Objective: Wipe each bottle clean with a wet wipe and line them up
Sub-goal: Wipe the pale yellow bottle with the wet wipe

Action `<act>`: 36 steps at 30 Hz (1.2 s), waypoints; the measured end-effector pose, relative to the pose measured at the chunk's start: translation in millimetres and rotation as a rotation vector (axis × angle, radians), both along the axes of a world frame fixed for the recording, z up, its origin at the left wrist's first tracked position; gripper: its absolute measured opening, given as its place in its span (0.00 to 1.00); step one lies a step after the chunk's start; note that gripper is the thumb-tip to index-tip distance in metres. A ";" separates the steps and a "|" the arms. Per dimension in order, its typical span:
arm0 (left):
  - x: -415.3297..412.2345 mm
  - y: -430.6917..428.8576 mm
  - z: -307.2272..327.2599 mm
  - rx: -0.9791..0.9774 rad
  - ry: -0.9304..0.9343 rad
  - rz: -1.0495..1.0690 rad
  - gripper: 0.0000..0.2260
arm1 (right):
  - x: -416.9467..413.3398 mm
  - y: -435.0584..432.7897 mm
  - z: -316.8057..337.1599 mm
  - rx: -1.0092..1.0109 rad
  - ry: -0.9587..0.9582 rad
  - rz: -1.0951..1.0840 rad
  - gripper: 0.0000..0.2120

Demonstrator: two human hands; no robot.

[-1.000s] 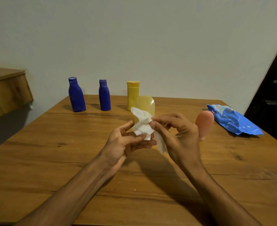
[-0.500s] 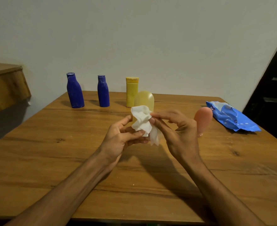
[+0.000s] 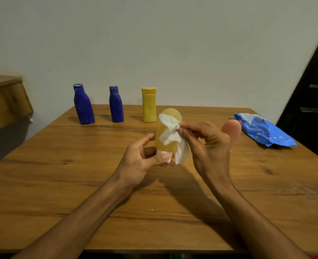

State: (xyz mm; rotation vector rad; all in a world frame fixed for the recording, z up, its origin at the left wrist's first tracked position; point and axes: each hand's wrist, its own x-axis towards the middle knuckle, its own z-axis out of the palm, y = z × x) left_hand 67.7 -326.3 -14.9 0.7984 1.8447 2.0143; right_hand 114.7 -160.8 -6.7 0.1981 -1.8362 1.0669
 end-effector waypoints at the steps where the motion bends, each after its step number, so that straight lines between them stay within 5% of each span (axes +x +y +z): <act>1: 0.3 -0.2 0.3 0.008 0.002 0.002 0.25 | 0.5 -0.7 -0.1 0.018 0.002 0.000 0.09; 16: 1.3 0.2 -4.6 -0.169 0.133 -0.030 0.29 | -3.2 -1.5 5.8 -0.050 0.056 -0.166 0.07; 36: 9.3 1.2 -2.6 -0.289 0.238 0.019 0.23 | 0.1 -4.1 -1.5 0.359 0.136 -0.259 0.10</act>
